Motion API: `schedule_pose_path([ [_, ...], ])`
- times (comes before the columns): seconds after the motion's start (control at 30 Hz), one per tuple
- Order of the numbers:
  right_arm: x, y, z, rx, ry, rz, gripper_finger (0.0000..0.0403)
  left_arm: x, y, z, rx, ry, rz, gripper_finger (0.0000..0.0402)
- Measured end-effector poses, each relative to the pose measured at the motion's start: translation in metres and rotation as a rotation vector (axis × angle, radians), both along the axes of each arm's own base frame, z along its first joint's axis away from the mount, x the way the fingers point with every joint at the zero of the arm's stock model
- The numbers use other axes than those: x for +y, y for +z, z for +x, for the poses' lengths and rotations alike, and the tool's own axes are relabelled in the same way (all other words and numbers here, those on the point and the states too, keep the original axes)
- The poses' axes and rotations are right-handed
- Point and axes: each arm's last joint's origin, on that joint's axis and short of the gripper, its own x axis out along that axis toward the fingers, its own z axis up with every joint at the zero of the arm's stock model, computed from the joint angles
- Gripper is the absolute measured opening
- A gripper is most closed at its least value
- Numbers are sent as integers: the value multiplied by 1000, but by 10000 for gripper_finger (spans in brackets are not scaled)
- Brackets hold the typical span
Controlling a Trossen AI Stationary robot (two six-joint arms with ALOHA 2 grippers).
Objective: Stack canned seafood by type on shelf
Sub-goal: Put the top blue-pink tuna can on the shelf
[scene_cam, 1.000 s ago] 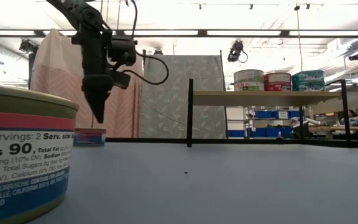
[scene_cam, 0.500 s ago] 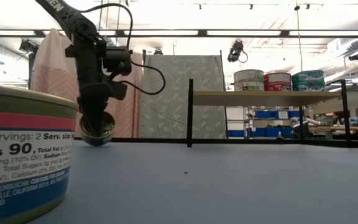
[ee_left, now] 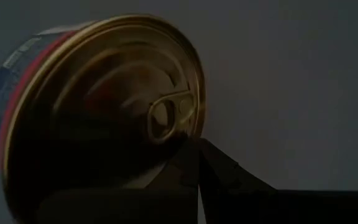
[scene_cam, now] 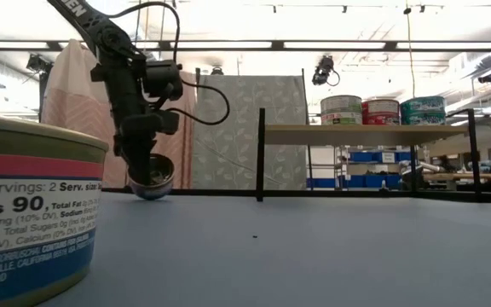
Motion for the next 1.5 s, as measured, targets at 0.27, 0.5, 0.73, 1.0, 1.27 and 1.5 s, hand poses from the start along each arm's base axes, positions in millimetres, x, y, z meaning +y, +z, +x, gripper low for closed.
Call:
schedule_pose_path([
  [0.27, 6, 0, -1, 1, 25, 9, 7, -5, -10, 3, -41, 34, 46, 3],
  [0.5, 8, 0, -2, 1, 11, 7, 7, -18, -29, -4, -33, 64, 12, 3],
  [0.73, 8, 0, -2, 0, 8, 7, 7, -22, -29, -1, -42, 59, 17, 3],
  [1.0, 9, 0, -2, 2, 16, 25, 7, -32, -18, 13, -99, -14, -8, 7],
  [1.27, 9, 0, -2, 2, 15, 25, 7, -45, 11, 37, -167, -99, -3, 30],
  [1.5, 9, -1, -2, 14, 19, 19, 7, -55, 26, 47, -205, -156, -37, 31],
])
